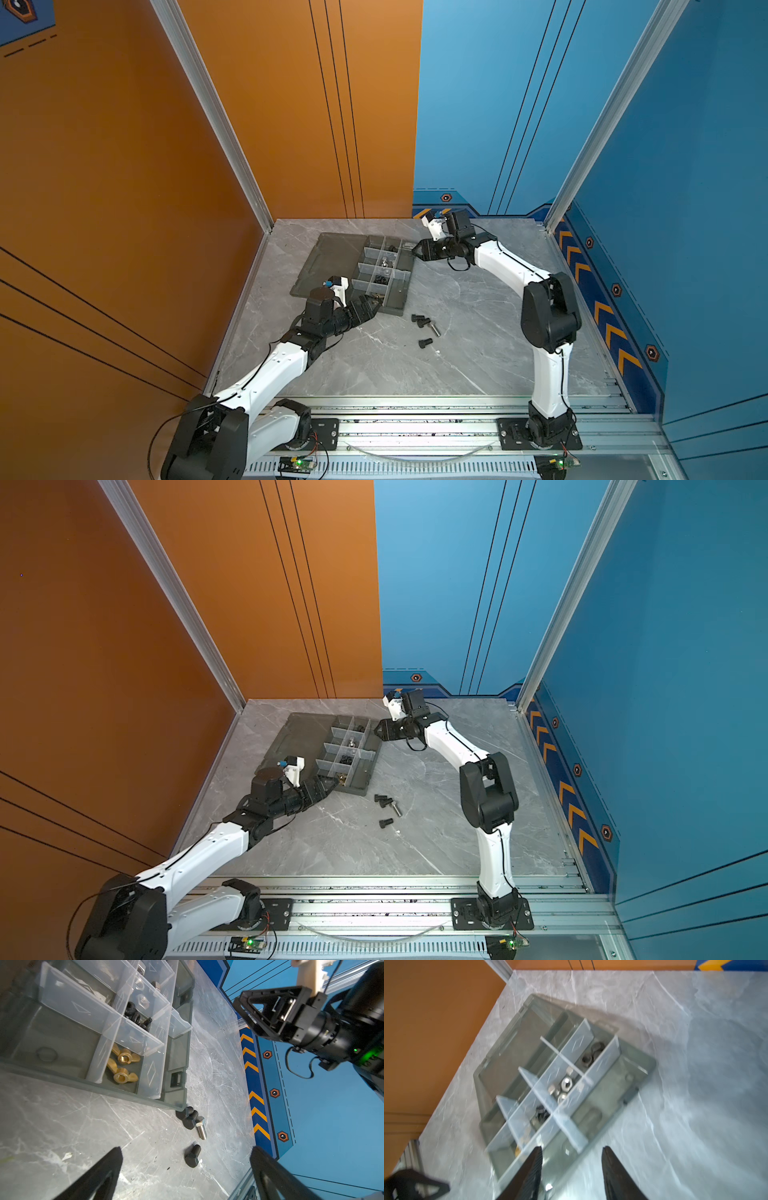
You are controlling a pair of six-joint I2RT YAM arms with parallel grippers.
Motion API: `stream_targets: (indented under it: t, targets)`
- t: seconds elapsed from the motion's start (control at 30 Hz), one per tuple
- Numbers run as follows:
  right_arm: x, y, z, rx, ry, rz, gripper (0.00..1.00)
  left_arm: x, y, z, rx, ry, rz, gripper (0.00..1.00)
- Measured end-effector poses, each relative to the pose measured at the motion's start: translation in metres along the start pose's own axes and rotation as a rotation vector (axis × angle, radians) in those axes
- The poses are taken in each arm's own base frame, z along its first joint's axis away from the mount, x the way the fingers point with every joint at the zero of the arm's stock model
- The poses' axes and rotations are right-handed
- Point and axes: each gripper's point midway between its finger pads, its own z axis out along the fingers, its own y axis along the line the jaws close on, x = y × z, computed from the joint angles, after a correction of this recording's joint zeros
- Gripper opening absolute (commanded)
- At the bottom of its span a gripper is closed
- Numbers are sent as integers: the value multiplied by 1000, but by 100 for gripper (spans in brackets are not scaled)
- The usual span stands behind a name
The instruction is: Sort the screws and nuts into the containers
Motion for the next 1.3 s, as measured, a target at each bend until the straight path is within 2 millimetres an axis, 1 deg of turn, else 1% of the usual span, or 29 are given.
stream_targets:
  t: [0.1, 0.2, 0.3, 0.4, 0.5, 0.67, 0.73, 0.87, 1.0, 1.13, 1.3]
  targets:
    - [23, 6, -19, 19, 44, -27, 50, 0, -2, 3, 0, 7, 3, 98]
    - [55, 11, -30, 42, 118, -63, 51, 0, -2, 7, -5, 15, 1, 98]
    - [93, 17, -36, 83, 203, -129, 51, 3, 0, 10, -11, 26, -2, 98]
    - [126, 25, -40, 108, 272, -210, 51, 3, 0, 11, -11, 29, -2, 98]
    - [148, 31, -42, 111, 316, -267, 51, 4, 1, 11, -12, 31, -3, 98]
    - [168, 30, -39, 126, 364, -330, 52, 4, 1, 12, -13, 33, -3, 98]
    - [172, 33, -37, 124, 374, -358, 52, 4, 1, 12, -13, 33, -3, 98]
    - [177, 43, -24, 113, 375, -421, 53, 4, 1, 12, -13, 34, -3, 98]
    - [187, 45, -9, 113, 398, -468, 53, 4, 1, 12, -14, 34, -3, 98]
    - [191, 46, 2, 113, 398, -498, 53, 4, 1, 12, -14, 34, -3, 98]
    - [188, 42, 12, 126, 379, -521, 52, 4, 1, 12, -14, 34, -3, 97]
